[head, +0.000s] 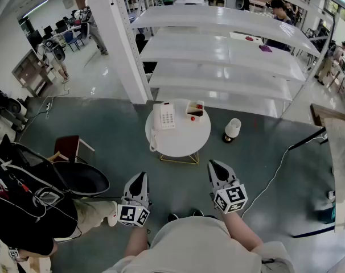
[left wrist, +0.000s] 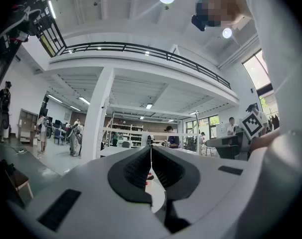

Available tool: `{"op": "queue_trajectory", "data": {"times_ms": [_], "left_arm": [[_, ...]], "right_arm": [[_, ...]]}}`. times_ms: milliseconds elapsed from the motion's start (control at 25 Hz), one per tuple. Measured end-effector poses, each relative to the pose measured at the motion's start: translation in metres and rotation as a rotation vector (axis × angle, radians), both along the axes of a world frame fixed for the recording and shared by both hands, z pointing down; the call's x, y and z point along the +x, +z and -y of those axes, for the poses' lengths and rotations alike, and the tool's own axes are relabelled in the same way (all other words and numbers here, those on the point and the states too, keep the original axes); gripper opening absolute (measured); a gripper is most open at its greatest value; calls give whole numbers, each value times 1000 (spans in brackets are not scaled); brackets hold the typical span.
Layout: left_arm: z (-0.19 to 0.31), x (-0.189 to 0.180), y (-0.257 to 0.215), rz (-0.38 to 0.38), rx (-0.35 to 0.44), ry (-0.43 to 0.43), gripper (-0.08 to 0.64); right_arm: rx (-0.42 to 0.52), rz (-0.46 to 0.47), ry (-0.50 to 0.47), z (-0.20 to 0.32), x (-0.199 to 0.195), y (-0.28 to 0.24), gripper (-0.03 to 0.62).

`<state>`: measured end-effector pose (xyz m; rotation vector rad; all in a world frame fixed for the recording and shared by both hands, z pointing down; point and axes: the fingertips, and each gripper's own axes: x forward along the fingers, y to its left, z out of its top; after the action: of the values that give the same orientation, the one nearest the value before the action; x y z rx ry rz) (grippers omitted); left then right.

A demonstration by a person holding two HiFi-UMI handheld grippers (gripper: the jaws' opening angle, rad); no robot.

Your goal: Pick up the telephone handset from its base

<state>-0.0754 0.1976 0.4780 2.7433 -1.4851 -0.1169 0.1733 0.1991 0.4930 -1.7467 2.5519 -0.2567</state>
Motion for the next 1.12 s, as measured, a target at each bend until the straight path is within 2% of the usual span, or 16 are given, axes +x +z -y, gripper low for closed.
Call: {"op": "queue_trajectory", "data": {"times_ms": [680, 1120], "left_arm": [[-1, -15, 6, -10, -10, -4, 21], [2, -40, 12, -14, -21, 12, 21]], "right_arm": [[1, -1, 11, -1, -9, 3, 8], [0, -23, 45, -1, -27, 3, 8]]}}
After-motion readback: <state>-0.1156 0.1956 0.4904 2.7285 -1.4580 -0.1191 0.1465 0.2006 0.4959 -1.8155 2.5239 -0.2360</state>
